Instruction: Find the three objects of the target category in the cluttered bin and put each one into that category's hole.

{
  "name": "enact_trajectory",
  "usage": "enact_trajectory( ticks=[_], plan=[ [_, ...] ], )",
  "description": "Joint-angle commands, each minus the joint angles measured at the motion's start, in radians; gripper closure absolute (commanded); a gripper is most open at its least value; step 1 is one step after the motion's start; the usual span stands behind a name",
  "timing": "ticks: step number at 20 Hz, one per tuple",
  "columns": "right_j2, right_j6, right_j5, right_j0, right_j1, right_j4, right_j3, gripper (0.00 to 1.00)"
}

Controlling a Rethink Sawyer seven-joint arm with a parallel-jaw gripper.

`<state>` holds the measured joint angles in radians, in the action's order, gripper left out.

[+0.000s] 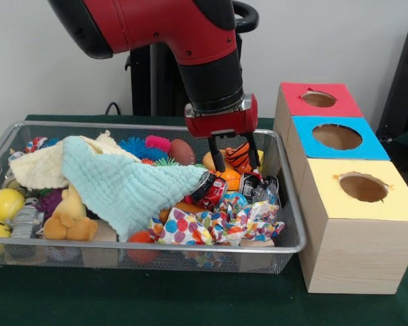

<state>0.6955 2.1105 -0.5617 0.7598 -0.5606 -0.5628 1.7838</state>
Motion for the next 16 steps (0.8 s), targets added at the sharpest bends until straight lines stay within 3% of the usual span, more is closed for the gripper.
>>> enact_trajectory(
  ticks=[1, 7, 16],
  plan=[
    [-0.016, -0.199, -0.077, -0.021, 0.016, -0.089, -0.03, 0.0],
    [-0.046, -0.166, -0.054, -0.039, 0.012, -0.109, -0.03, 0.0],
    [-0.012, -0.198, -0.034, -0.026, 0.094, -0.132, -0.056, 0.0]
  ],
)
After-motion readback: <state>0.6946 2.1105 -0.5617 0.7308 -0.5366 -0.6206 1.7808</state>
